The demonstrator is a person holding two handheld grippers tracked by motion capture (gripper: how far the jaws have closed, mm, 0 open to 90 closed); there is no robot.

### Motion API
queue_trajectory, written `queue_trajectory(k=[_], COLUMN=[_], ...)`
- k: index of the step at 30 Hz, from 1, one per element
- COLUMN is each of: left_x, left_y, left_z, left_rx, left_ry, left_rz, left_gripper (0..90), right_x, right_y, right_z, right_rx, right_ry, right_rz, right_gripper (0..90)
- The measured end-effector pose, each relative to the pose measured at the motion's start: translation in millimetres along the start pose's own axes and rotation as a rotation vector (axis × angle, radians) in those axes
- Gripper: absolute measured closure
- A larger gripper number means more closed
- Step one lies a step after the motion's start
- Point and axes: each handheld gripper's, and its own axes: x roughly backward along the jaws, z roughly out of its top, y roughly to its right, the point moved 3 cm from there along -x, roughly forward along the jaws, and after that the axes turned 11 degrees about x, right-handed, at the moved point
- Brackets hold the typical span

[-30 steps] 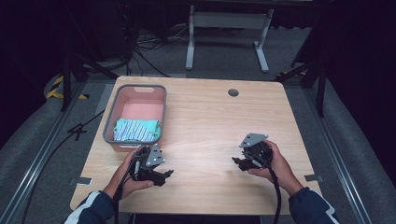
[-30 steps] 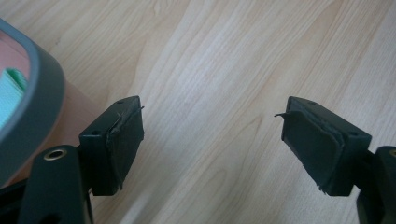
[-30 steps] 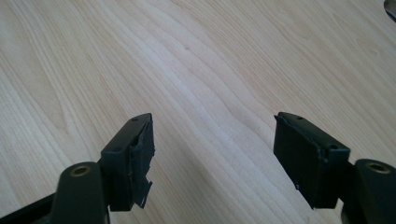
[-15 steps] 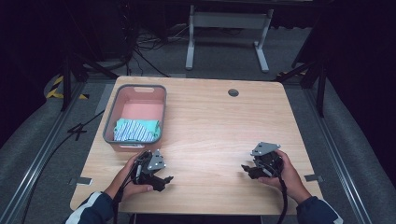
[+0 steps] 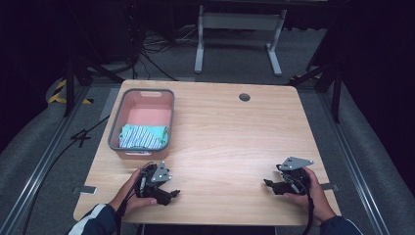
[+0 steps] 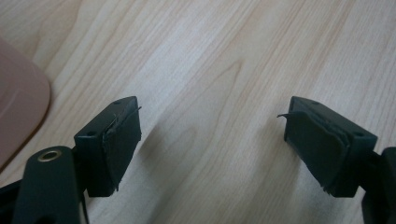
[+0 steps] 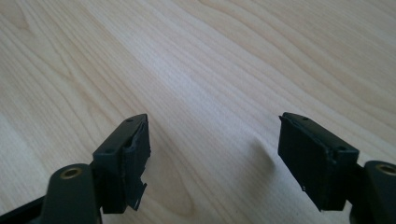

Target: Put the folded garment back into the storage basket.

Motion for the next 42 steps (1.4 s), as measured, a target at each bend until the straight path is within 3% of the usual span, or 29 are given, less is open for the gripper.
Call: queue_trajectory(k=[4,6,7,8,11,13,42], left_x=[1.7,1.8,0.9,0.8,2.2,3.4,2.2], left_y=[-1.9,-3.7,-4.7,-5.5,-4.4,-3.7,-5.1], left_z=[-3.1,-5.4,-8.1,-10.5,-14.1,-15.9,-14.2], left_rx=[0.006,0.03,0.063,0.06,0.072,0.081,0.059], left_ry=[0.005,0.009,0.031,0.054,0.072,0.073,0.062], left_rz=[-0.01,-0.018,-0.032,-0.031,-0.023,-0.023,-0.03], left_gripper=[18.4,17.5,17.5,16.1,15.8,15.7,13.3], right_x=[2.9,4.1,4.0,3.7,3.1,3.1,2.4], right_y=[1.1,2.9,3.5,4.6,5.5,5.5,5.2], right_z=[-8.4,-13.2,-15.4,-19.1,-24.9,-24.9,-24.4], right_rx=[-0.028,-0.051,-0.061,-0.086,-0.087,-0.086,-0.1], right_ry=[0.008,0.02,0.032,0.055,0.1,0.1,0.095], right_rz=[0.0,-0.004,-0.003,0.0,-0.007,-0.008,-0.02], right_gripper=[24.1,21.8,20.5,18.9,17.4,17.3,15.6])
